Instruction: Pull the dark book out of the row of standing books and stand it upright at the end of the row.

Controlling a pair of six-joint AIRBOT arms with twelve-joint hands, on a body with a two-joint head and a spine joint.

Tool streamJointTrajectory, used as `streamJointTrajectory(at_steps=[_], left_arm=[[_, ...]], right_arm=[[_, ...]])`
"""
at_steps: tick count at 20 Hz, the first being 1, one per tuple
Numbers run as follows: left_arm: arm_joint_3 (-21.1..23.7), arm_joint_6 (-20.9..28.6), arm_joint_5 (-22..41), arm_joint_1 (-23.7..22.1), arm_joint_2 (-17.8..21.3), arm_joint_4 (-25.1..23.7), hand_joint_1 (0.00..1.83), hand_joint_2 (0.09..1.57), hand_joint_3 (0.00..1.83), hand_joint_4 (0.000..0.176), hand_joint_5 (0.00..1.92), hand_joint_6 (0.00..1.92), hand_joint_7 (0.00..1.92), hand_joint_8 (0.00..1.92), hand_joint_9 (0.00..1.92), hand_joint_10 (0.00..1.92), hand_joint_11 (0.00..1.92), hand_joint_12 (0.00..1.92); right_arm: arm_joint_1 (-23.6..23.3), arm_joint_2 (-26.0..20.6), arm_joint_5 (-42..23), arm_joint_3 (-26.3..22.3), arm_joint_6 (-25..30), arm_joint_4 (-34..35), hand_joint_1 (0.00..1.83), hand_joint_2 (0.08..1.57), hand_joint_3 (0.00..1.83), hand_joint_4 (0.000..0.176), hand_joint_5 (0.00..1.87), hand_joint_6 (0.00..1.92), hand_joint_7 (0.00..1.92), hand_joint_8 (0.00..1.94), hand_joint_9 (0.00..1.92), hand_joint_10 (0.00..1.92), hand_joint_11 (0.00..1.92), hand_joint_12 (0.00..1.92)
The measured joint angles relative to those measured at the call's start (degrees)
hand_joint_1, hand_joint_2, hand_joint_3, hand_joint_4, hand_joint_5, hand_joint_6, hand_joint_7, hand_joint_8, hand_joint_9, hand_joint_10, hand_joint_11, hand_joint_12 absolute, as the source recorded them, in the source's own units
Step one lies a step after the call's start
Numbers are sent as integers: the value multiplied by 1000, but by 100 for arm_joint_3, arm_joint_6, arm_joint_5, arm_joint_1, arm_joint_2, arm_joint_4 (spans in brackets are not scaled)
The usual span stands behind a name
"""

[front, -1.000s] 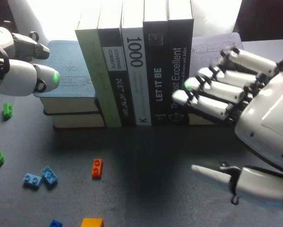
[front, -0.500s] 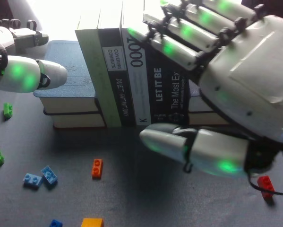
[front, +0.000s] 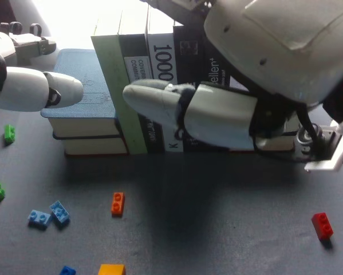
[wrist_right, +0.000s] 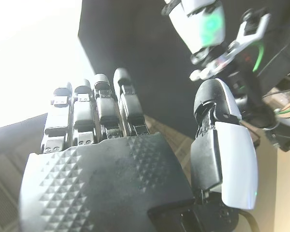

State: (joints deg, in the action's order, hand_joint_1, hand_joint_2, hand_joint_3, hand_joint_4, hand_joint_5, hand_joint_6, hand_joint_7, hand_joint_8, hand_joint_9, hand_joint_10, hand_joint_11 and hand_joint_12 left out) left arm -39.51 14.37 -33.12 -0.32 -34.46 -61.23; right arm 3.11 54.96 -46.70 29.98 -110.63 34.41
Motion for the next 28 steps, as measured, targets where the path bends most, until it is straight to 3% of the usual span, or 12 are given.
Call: streamJointTrajectory(at_steps=[3, 12, 18, 22, 24, 26, 28], left_arm=[[0, 0, -7, 0, 0, 2, 0, 1242, 0, 58, 13, 5, 0, 0, 0, 0, 0, 0], [2, 0, 0, 37, 0, 33, 0, 1252, 0, 63, 24, 7, 0, 0, 0, 0, 0, 0], [7, 0, -4, 44, 0, 37, 0, 1258, 0, 45, 34, 9, 5, 1, 0, 0, 0, 0], [7, 0, -13, 44, 0, 37, 0, 1241, 0, 59, 68, 19, 52, 17, 19, 7, 12, 6], [7, 0, -9, 44, 0, 39, 0, 1245, 0, 39, 76, 21, 38, 9, 8, 3, 0, 0], [7, 0, 11, 44, 0, 37, 0, 1263, 5, 34, 71, 16, 29, 4, 1, 0, 0, 0], [7, 0, -13, 44, 0, 39, 0, 1243, 0, 60, 69, 13, 23, 1, 0, 0, 0, 0]], right_arm=[[-17, 52, -146, 299, 203, 81, 0, 1169, 1, 0, 744, 43, 154, 9, 0, 0, 0, 0], [-48, 317, -98, 935, 505, 223, 0, 1178, 4, 0, 727, 23, 162, 8, 0, 0, 0, 0], [-70, 553, 50, 1274, 546, 516, 0, 1180, 3, 0, 735, 20, 163, 2, 0, 0, 0, 0], [114, 625, 181, 1456, 699, 581, 0, 1184, 4, 0, 748, 21, 247, 27, 0, 0, 0, 0], [149, 636, 205, 1453, 713, 584, 0, 1184, 3, 0, 730, 11, 206, 5, 9, 4, 0, 0], [210, 649, 162, 1453, 719, 518, 0, 1187, 4, 0, 730, 10, 226, 17, 5, 2, 0, 0], [258, 649, 133, 1451, 721, 479, 0, 1185, 1, 0, 742, 6, 289, 8, 30, 7, 0, 0]])
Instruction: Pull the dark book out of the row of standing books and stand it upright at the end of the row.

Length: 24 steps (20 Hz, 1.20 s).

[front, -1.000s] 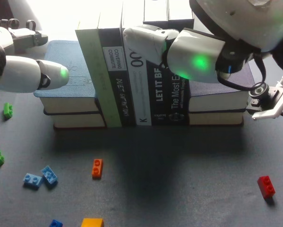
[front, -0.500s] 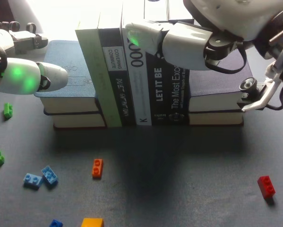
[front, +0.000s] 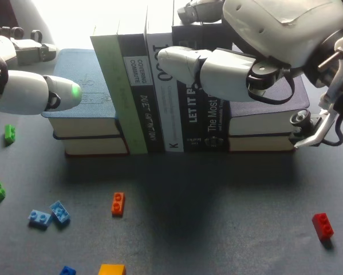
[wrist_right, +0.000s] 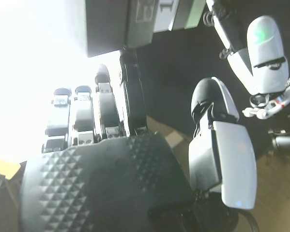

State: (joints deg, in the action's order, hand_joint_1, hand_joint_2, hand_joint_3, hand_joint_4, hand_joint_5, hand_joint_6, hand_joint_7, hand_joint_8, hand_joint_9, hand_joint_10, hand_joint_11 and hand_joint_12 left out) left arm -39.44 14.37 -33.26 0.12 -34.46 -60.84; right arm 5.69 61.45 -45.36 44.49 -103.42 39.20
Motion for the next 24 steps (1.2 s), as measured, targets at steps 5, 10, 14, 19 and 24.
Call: streamJointTrajectory(at_steps=[5, 10, 14, 19, 24], left_arm=[[0, 0, -2, 0, 0, -2, 0, 1226, 0, 62, 87, 17, 56, 11, 33, 13, 26, 13], [0, 0, 13, 0, 0, -2, 0, 1248, 1, 61, 88, 13, 58, 14, 36, 14, 41, 19], [0, 0, 2, 0, 0, 0, 0, 1239, 0, 60, 91, 0, 61, 0, 49, 0, 0, 240], [-2, 0, 2, 0, 0, -2, 0, 1232, 0, 50, 83, 0, 49, 1, 45, 1, 0, 250], [-2, -2, 9, 4, 0, -2, 0, 1218, 0, 59, 62, 2, 52, 2, 42, 5, 0, 229]], right_arm=[[140, -114, -168, -245, -166, -22, 0, 1192, 4, 0, 748, 7, 272, 10, 15, 2, 0, 0], [212, -330, -282, -734, -684, 240, 0, 1188, 1, 0, 739, 1, 278, 4, 16, 1, 0, 0], [354, -643, -354, -1239, -901, 299, 0, 1183, 0, 0, 733, 0, 284, 15, 22, 5, 0, 0], [527, -835, -227, -1882, -1333, 304, 0, 1185, 0, 0, 735, 1, 236, 3, 7, 0, 0, 0], [538, -1034, -103, -2232, -1512, 494, 0, 1190, 1, 0, 721, 4, 258, 21, 12, 5, 0, 0]])
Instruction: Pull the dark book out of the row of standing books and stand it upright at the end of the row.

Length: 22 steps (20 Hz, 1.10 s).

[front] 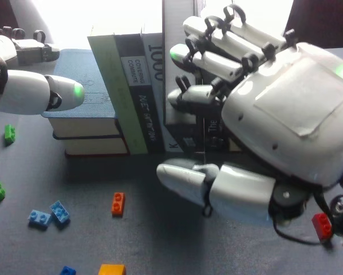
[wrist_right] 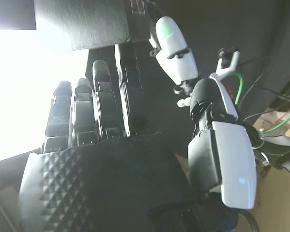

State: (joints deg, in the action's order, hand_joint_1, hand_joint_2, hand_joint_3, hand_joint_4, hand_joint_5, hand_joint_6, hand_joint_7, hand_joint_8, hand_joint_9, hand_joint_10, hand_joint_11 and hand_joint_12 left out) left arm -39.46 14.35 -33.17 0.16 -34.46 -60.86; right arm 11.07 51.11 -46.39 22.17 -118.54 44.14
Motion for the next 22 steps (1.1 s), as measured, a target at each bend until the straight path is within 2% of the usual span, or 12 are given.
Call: streamJointTrajectory(at_steps=[3, 10, 15, 17, 19, 22], left_arm=[[0, 2, -2, 0, 0, 0, 0, 1237, 3, 51, 89, 7, 58, 4, 43, 4, 0, 190], [0, 2, -2, 0, 0, 0, 0, 1251, 2, 58, 83, 2, 61, 3, 56, 3, 0, 247], [0, 2, -4, 0, 0, 0, 0, 1248, 1, 54, 93, 4, 75, 1, 59, 1, 0, 261], [0, 2, -2, 0, 0, 0, 0, 1246, 0, 58, 80, 0, 71, 0, 60, 1, 0, 272], [0, 2, -2, 0, 0, 2, 0, 1244, 0, 58, 120, 12, 87, 4, 79, 6, 0, 334], [0, 2, -2, 0, 0, 0, 0, 1246, 0, 52, 103, 2, 68, 1, 66, 0, 0, 328]], right_arm=[[35, -83, 79, -216, -282, 208, 0, 1187, 0, 0, 720, 3, 273, 21, 15, 5, 0, 0], [354, -216, 184, -415, -459, 415, 0, 1187, 0, 0, 740, 10, 269, 12, 32, 11, 0, 0], [761, -240, 284, -417, -527, 297, 0, 1184, 0, 0, 731, 5, 271, 8, 17, 3, 0, 0], [999, -240, 544, -402, -586, 389, 0, 1187, 0, 0, 732, 4, 274, 8, 18, 3, 0, 0], [1091, -238, 769, -306, -564, 411, 0, 1189, 1, 0, 724, 1, 267, 4, 15, 1, 0, 0], [1174, -214, 791, -175, -422, 291, 0, 1192, 2, 0, 734, 5, 277, 7, 19, 3, 0, 0]])
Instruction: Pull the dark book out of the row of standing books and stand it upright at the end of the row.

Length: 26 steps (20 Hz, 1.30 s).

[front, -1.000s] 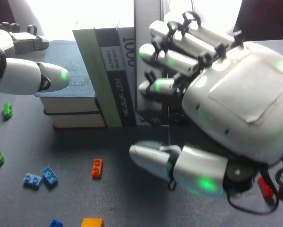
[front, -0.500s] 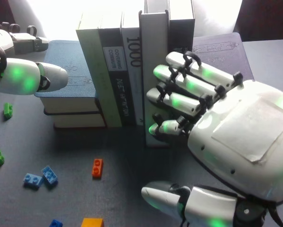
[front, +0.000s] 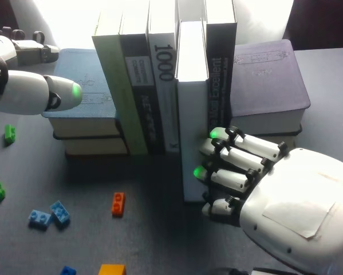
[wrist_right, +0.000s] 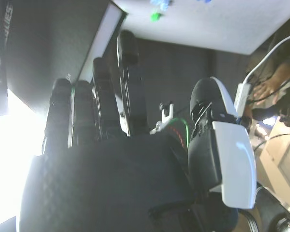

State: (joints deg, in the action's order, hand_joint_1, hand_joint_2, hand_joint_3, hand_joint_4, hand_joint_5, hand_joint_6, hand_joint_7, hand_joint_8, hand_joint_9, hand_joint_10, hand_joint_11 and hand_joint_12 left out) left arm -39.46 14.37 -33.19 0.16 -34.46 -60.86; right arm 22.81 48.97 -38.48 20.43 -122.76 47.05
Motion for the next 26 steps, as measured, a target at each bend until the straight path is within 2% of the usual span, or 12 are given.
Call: streamJointTrajectory(at_steps=[2, 5, 9, 10, 12, 14, 15, 16, 18, 20, 24, 26], left_arm=[[0, 0, -2, 0, 0, 0, 0, 1257, 2, 52, 95, 4, 61, 5, 53, 6, 0, 270], [0, 0, -2, 0, 0, 0, 0, 1261, 1, 60, 90, 4, 66, 4, 61, 3, 0, 333], [0, 0, -2, 0, 0, 0, 0, 1261, 1, 53, 88, 4, 71, 6, 66, 6, 0, 328], [0, 0, 9, 0, 0, 0, 0, 1261, 1, 60, 101, 9, 77, 8, 72, 8, 0, 330], [0, 0, 9, 0, 0, 0, 0, 1279, 4, 60, 103, 4, 78, 3, 72, 4, 0, 304], [0, 0, 0, 0, 0, 0, 0, 1265, 0, 60, 108, 4, 82, 2, 82, 6, 0, 365], [0, 0, 4, 0, 0, 0, 0, 1272, 1, 52, 109, 3, 84, 2, 76, 2, 0, 341], [0, 0, 7, 0, 0, 0, 0, 1269, 0, 54, 100, 0, 79, 0, 71, 0, 0, 336], [0, 0, 7, 0, 0, 0, 0, 1269, 0, 56, 92, 0, 73, 0, 68, 0, 0, 335], [0, 0, 7, 0, 0, 0, 0, 1267, 0, 52, 120, 7, 98, 5, 99, 8, 0, 442], [0, 0, 4, 0, 0, 0, 14, 1279, 3, 55, 122, 3, 114, 4, 123, 10, 0, 507], [0, 0, 7, 0, 0, 0, 46, 1285, 2, 57, 134, 4, 145, 6, 153, 12, 0, 589]], right_arm=[[109, 52, 133, 52, 79, 42, 0, 1191, 1, 0, 725, 1, 263, 0, 14, 0, 0, 0], [243, 70, 223, 55, 98, 28, 0, 1190, 1, 0, 724, 0, 272, 4, 17, 3, 0, 0], [409, 68, 188, -151, -7, 116, 0, 1191, 1, 0, 738, 7, 284, 8, 28, 7, 0, 0], [428, 70, 212, -190, -4, 94, 0, 1189, 0, 0, 729, 3, 272, 2, 22, 4, 0, 0], [485, 68, 192, -181, 4, 50, 0, 1190, 1, 0, 724, 1, 268, 0, 20, 3, 0, 0], [542, 55, 205, -170, -11, 98, 0, 1193, 2, 0, 728, 3, 273, 3, 31, 8, 0, 0], [570, 24, 210, -177, -15, 96, 0, 1192, 1, 0, 720, 0, 267, 0, 26, 5, 0, 0], [570, 0, 208, -190, -17, 98, 0, 1195, 2, 0, 717, 0, 268, 1, 26, 4, 0, 0], [570, -101, 133, -317, -94, 120, 0, 1195, 2, 0, 722, 2, 269, 1, 33, 7, 0, 0], [570, -195, 90, -540, -271, 254, 0, 1193, 1, 0, 699, 0, 272, 2, 43, 10, 0, 0], [485, -466, -195, -1110, -881, 361, 0, 1201, 3, 0, 642, 0, 251, 1, 82, 23, 40, 20], [188, -597, -352, -1287, -933, 398, 0, 1204, 0, 0, 633, 3, 318, 13, 162, 8, 1, 388]])
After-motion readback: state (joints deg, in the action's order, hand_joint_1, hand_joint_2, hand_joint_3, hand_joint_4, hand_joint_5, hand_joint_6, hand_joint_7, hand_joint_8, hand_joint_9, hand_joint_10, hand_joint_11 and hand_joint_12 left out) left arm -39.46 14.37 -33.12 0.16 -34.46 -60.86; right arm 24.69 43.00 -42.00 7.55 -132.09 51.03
